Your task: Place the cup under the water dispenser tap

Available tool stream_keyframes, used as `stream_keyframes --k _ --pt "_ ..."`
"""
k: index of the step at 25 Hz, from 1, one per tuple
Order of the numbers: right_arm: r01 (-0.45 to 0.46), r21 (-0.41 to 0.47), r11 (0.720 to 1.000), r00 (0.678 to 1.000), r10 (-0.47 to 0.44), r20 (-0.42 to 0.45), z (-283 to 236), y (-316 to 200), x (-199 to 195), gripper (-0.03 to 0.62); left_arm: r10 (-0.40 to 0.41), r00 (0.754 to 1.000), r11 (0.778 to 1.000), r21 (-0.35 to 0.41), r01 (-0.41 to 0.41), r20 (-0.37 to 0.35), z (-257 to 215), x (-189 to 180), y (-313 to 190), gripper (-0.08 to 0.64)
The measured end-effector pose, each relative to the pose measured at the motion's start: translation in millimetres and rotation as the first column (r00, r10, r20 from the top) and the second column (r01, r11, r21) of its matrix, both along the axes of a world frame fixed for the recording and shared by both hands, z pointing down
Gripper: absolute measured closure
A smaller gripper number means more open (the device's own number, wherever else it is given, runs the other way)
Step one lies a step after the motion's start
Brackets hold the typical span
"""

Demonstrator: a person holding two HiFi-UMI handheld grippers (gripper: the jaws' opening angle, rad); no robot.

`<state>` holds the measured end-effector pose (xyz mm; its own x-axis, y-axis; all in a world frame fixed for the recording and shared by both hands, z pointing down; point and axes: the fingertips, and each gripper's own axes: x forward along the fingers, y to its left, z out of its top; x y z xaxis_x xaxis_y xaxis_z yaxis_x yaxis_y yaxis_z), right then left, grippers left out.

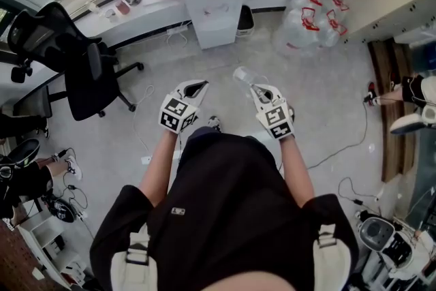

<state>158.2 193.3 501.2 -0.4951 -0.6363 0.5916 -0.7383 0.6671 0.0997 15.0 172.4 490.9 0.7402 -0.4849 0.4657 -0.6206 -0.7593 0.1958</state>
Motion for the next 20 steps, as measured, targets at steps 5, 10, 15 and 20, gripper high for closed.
stream_keyframes --k 5,10,15,20 --pt "-0.006 -0.01 1.0 1.0 0.006 -0.011 5.8 -6.9 -15.2 0.595 -0.016 1.0 1.0 -0.002 0.016 -0.004 3.2 -24.8 -10.3 0.56" --pt "-0.007 -0.024 1.0 1.0 0.007 -0.017 10.1 -13.4 -23.4 0.595 -0.035 0.999 0.999 -0.005 0.035 -0.013 5.7 -40.8 -18.1 0.56" --pt "-0.003 -0.032 0.999 1.0 0.002 -0.027 13.7 -17.3 -36.1 0.595 -0.046 0.999 0.999 -0.01 0.046 -0.02 8.1 -56.9 -23.1 0.56" --pt "0.013 -0.046 0.999 0.999 -0.015 -0.037 21.0 -18.5 -46.6 0.595 -0.07 0.997 0.997 -0.012 0.07 -0.025 14.0 -71.0 -25.5 0.56"
